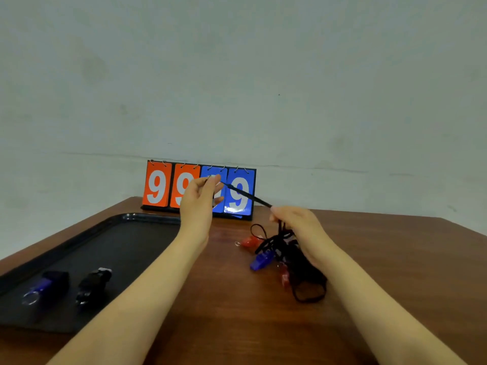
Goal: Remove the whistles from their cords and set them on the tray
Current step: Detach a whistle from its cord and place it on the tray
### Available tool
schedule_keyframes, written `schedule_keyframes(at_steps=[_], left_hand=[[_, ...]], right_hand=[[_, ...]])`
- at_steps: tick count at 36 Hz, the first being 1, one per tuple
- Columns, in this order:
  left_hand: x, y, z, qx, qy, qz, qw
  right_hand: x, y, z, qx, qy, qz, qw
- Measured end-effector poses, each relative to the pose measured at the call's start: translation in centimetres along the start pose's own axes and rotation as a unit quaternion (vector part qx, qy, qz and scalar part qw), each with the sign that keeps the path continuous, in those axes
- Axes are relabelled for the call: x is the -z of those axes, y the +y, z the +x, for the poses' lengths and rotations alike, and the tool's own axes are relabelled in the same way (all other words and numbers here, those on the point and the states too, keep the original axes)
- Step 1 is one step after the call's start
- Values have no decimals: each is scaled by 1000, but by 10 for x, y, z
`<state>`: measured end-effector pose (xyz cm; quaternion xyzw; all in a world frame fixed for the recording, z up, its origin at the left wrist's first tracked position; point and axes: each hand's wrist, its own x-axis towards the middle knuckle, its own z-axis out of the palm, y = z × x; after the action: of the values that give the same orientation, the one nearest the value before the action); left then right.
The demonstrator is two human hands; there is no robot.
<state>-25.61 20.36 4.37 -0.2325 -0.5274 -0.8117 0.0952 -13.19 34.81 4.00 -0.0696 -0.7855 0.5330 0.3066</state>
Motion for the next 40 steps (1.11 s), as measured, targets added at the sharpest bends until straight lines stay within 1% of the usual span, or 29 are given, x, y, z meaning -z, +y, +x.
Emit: schedule_keyframes(at_steps=[1,2,3,4,7,9,11,12,13,15,17,19,21,23,24,26,28,30,34,36,37,40], left_hand=[[1,-3,1,-2,10,13,1000],[1,-5,1,-3,21,23,1000],[1,-7,2,0,34,31,999],[2,-10,2,2,46,38,998],[3,-13,3,2,81,64,995],[5,-15,4,7,108,74,991],[10,-18,8,31,138,67,988],[12,-19,10,50,148,57,986],[14,-19,12,69,151,51,985],[15,-20,14,89,139,60,984],[12,-19,10,76,111,92,987],[8,-19,5,52,72,116,989],[4,-18,0,41,33,129,990],[1,-17,-3,30,-5,160,987],[0,-16,-4,24,-26,173,984],[-2,-15,-7,17,-62,185,981],[-4,-13,-9,11,-89,187,978],[-5,-12,-10,-5,-110,191,975],[-5,-9,-12,-49,-132,230,963],[-4,-9,-13,-49,-138,239,960],[-4,-8,-13,-46,-143,236,960],[-4,-4,-15,-36,-174,225,958]], right_hand=[[5,-2,3,-24,4,133,991],[11,-4,6,-37,0,256,966],[17,-5,9,-40,-4,343,939],[24,-6,11,-39,-3,397,917],[37,-11,11,-35,22,464,885],[45,-14,10,-22,33,529,847],[54,-15,9,2,48,585,810],[59,-15,9,11,52,591,805],[63,-14,9,18,58,579,813],[68,-12,10,23,72,507,858],[66,-9,11,11,93,404,910],[61,-6,11,-11,115,281,953],[55,-5,10,-25,124,166,978],[50,-1,9,-15,120,48,991],[48,2,9,0,120,-20,993],[46,11,9,29,136,-153,978],[47,20,10,33,146,-233,961],[50,27,13,23,149,-261,953],[53,37,18,13,156,-273,949],[54,46,20,5,159,-297,941],[55,51,21,-6,158,-323,933],[56,61,24,-40,152,-427,890]])
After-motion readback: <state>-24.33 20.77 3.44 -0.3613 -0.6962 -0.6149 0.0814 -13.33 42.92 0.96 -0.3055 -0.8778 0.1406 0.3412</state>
